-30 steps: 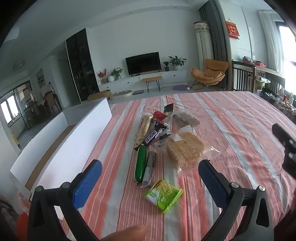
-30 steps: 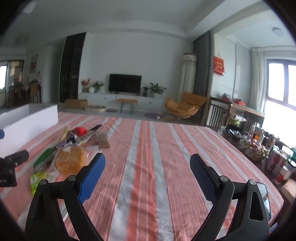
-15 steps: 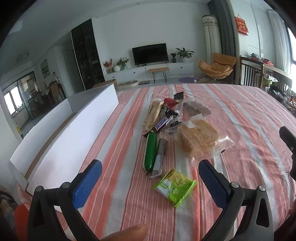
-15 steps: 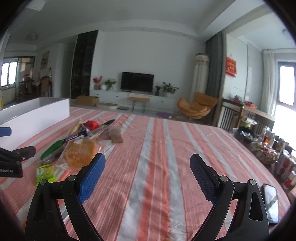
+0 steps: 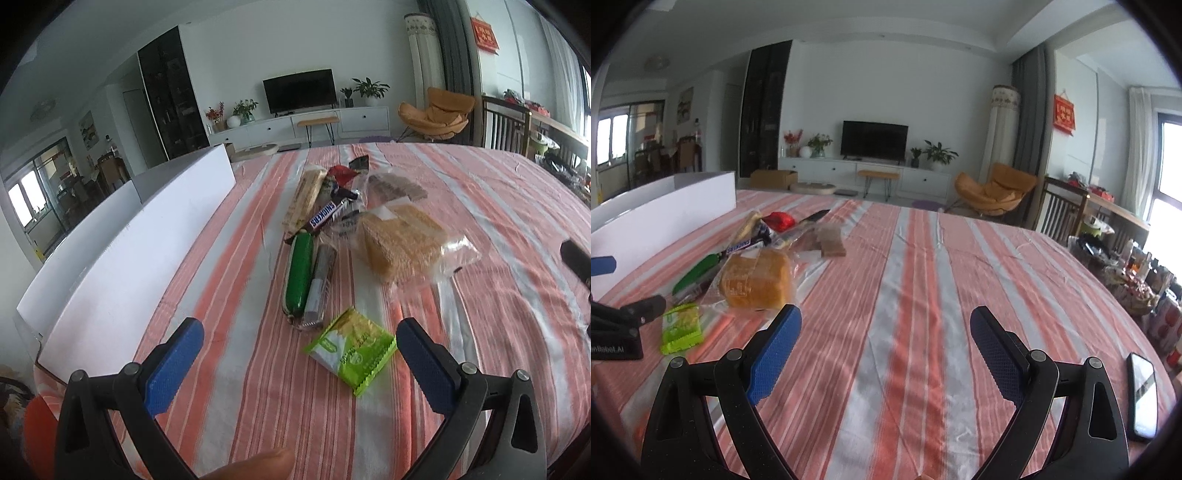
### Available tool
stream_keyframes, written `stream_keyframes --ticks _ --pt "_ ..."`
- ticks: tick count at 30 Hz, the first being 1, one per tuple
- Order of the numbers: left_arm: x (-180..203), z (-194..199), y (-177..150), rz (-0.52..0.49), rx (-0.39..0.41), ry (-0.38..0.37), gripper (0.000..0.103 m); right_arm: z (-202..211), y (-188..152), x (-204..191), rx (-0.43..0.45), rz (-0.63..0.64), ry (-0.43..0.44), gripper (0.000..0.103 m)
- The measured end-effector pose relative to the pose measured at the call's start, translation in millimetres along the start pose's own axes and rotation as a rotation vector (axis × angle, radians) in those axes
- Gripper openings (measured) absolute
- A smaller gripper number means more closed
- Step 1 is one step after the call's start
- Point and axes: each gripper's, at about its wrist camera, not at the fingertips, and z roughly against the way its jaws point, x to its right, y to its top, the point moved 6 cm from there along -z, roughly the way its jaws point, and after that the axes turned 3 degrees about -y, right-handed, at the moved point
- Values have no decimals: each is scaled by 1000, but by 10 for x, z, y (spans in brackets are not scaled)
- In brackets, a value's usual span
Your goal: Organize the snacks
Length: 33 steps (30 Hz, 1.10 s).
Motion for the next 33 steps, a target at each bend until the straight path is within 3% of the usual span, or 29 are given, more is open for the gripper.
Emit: stream_keyframes --ticks 33 --pt "33 -61 -93 -17 -12 -4 103 -51 -6 -26 -3 34 11 95"
